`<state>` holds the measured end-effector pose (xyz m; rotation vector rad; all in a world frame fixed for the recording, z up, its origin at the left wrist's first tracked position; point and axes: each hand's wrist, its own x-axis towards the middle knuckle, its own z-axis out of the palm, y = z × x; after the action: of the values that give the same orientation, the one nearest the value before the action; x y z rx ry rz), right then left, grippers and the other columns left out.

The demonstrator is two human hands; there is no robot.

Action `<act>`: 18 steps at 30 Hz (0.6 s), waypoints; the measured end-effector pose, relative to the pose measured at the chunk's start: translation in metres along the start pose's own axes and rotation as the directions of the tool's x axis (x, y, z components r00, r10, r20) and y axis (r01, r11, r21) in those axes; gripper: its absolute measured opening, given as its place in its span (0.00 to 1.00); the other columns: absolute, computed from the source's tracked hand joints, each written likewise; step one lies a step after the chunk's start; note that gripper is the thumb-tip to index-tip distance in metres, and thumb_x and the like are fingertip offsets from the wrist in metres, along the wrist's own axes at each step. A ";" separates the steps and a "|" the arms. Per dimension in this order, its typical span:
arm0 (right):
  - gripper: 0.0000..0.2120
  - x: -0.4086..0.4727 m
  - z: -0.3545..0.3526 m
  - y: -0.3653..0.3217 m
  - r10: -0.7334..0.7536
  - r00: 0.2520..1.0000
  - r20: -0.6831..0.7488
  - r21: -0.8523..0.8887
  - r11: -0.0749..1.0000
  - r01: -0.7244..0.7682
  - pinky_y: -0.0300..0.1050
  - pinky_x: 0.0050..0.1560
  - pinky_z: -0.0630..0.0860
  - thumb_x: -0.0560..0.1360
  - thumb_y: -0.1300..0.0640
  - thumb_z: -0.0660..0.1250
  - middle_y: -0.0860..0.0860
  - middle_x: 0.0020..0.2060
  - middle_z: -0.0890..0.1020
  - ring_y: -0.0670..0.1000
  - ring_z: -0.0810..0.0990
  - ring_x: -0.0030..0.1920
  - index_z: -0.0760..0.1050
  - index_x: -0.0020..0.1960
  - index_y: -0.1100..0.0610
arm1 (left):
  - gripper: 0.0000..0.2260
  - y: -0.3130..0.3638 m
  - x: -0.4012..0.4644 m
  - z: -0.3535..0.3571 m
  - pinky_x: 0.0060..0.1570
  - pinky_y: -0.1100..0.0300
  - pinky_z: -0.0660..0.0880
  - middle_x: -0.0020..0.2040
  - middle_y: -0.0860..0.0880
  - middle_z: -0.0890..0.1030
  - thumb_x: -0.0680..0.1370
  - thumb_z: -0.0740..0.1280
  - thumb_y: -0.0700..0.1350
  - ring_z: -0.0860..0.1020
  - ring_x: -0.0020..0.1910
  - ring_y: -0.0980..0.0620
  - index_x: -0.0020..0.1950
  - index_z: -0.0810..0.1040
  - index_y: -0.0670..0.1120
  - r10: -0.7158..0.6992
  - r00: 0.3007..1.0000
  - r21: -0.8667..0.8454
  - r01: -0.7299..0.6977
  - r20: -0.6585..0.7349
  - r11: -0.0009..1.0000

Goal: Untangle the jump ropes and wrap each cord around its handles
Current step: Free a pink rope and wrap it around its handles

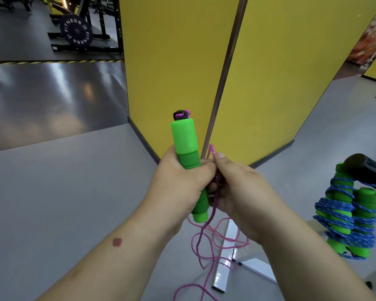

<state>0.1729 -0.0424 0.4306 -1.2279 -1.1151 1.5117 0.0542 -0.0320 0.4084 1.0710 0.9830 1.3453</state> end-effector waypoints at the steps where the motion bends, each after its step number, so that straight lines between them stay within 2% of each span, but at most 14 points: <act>1: 0.18 -0.003 0.000 -0.002 0.072 0.997 0.031 -0.057 0.996 -0.070 0.55 0.49 0.81 0.83 0.48 0.60 0.55 0.33 0.78 0.51 0.79 0.33 0.86 0.44 0.52 | 0.15 0.001 0.001 -0.003 0.38 0.42 0.81 0.36 0.38 0.79 0.71 0.73 0.43 0.78 0.33 0.45 0.52 0.76 0.36 -0.001 0.999 0.022 0.002 -0.054 1.000; 3: 0.12 -0.008 -0.002 -0.007 0.189 0.980 0.055 -0.304 0.939 -0.164 0.55 0.46 0.83 0.79 0.52 0.63 0.58 0.37 0.83 0.54 0.81 0.35 0.83 0.46 0.56 | 0.13 0.002 0.003 -0.009 0.35 0.47 0.81 0.36 0.39 0.79 0.72 0.74 0.42 0.79 0.32 0.47 0.52 0.76 0.40 0.017 0.989 0.093 -0.003 -0.147 0.996; 5: 0.12 -0.011 -0.004 -0.009 0.185 0.982 0.033 -0.436 0.887 -0.152 0.46 0.33 0.76 0.79 0.59 0.61 0.56 0.34 0.82 0.52 0.75 0.29 0.82 0.47 0.62 | 0.11 0.002 0.006 -0.015 0.31 0.56 0.77 0.34 0.44 0.79 0.75 0.73 0.39 0.78 0.30 0.49 0.53 0.75 0.39 0.036 0.981 0.128 -0.011 -0.193 0.992; 7: 0.13 -0.012 -0.004 -0.014 0.002 1.000 -0.006 -0.367 0.930 -0.004 0.42 0.27 0.67 0.80 0.62 0.60 0.54 0.30 0.78 0.50 0.70 0.27 0.82 0.45 0.63 | 0.15 0.002 0.005 -0.014 0.32 0.56 0.78 0.34 0.46 0.80 0.73 0.73 0.40 0.80 0.32 0.50 0.55 0.75 0.36 -0.007 0.987 0.076 0.019 -0.161 0.997; 8: 0.13 -0.011 -0.002 -0.017 -0.103 0.994 -0.033 -0.278 0.956 0.090 0.42 0.27 0.67 0.82 0.61 0.60 0.54 0.31 0.77 0.49 0.70 0.27 0.81 0.46 0.63 | 0.17 0.002 0.003 -0.011 0.33 0.56 0.78 0.36 0.46 0.81 0.72 0.73 0.41 0.81 0.34 0.49 0.56 0.75 0.34 -0.041 0.993 0.031 0.044 -0.109 0.999; 10: 0.13 -0.010 0.002 -0.025 -0.266 0.959 -0.098 -0.117 0.960 0.255 0.45 0.29 0.72 0.84 0.58 0.60 0.52 0.34 0.80 0.49 0.74 0.30 0.82 0.51 0.61 | 0.16 0.002 -0.005 -0.002 0.33 0.59 0.76 0.40 0.46 0.83 0.71 0.71 0.41 0.83 0.38 0.49 0.56 0.76 0.36 -0.088 0.995 -0.042 0.089 0.037 0.995; 12: 0.12 -0.007 -0.001 -0.026 -0.341 0.925 -0.165 -0.109 0.939 0.327 0.42 0.27 0.75 0.84 0.54 0.60 0.47 0.40 0.85 0.47 0.78 0.32 0.82 0.54 0.55 | 0.13 0.004 -0.014 0.007 0.32 0.60 0.75 0.39 0.46 0.82 0.73 0.71 0.37 0.80 0.36 0.50 0.57 0.78 0.41 -0.085 0.981 -0.068 0.098 0.176 0.993; 14: 0.12 -0.003 -0.005 -0.021 -0.323 0.927 -0.192 -0.117 0.945 0.305 0.42 0.29 0.74 0.84 0.51 0.60 0.48 0.46 0.87 0.49 0.82 0.39 0.82 0.57 0.53 | 0.15 0.005 -0.018 0.014 0.34 0.59 0.75 0.35 0.46 0.80 0.77 0.70 0.32 0.78 0.32 0.51 0.59 0.80 0.48 -0.050 0.972 -0.038 0.061 0.232 0.997; 15: 0.13 -0.001 -0.005 -0.018 -0.276 0.943 -0.186 -0.092 0.960 0.263 0.42 0.31 0.73 0.84 0.50 0.60 0.50 0.47 0.87 0.52 0.81 0.39 0.81 0.57 0.54 | 0.15 0.006 -0.018 0.014 0.34 0.59 0.75 0.34 0.47 0.79 0.77 0.69 0.31 0.78 0.31 0.52 0.59 0.80 0.47 -0.038 0.977 -0.028 0.045 0.211 0.999; 17: 0.16 0.000 -0.005 -0.011 -0.108 0.986 -0.123 0.006 0.994 0.110 0.44 0.32 0.73 0.83 0.48 0.60 0.53 0.43 0.85 0.52 0.76 0.33 0.81 0.57 0.58 | 0.09 0.010 -0.011 0.009 0.32 0.60 0.76 0.33 0.46 0.80 0.77 0.71 0.32 0.79 0.28 0.53 0.57 0.80 0.38 -0.043 0.993 -0.047 0.048 0.110 0.998; 18: 0.18 -0.001 -0.005 -0.009 0.000 0.998 -0.061 0.042 0.999 0.003 0.45 0.34 0.75 0.82 0.46 0.61 0.54 0.40 0.82 0.51 0.76 0.32 0.80 0.55 0.59 | 0.11 0.011 -0.007 0.005 0.31 0.60 0.76 0.34 0.45 0.81 0.75 0.73 0.35 0.79 0.28 0.53 0.56 0.79 0.35 -0.048 0.998 -0.061 0.050 0.041 0.997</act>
<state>0.1786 -0.0407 0.4390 -1.2355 -1.0393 1.4798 0.0560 -0.0398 0.4202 1.0168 0.9272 1.3019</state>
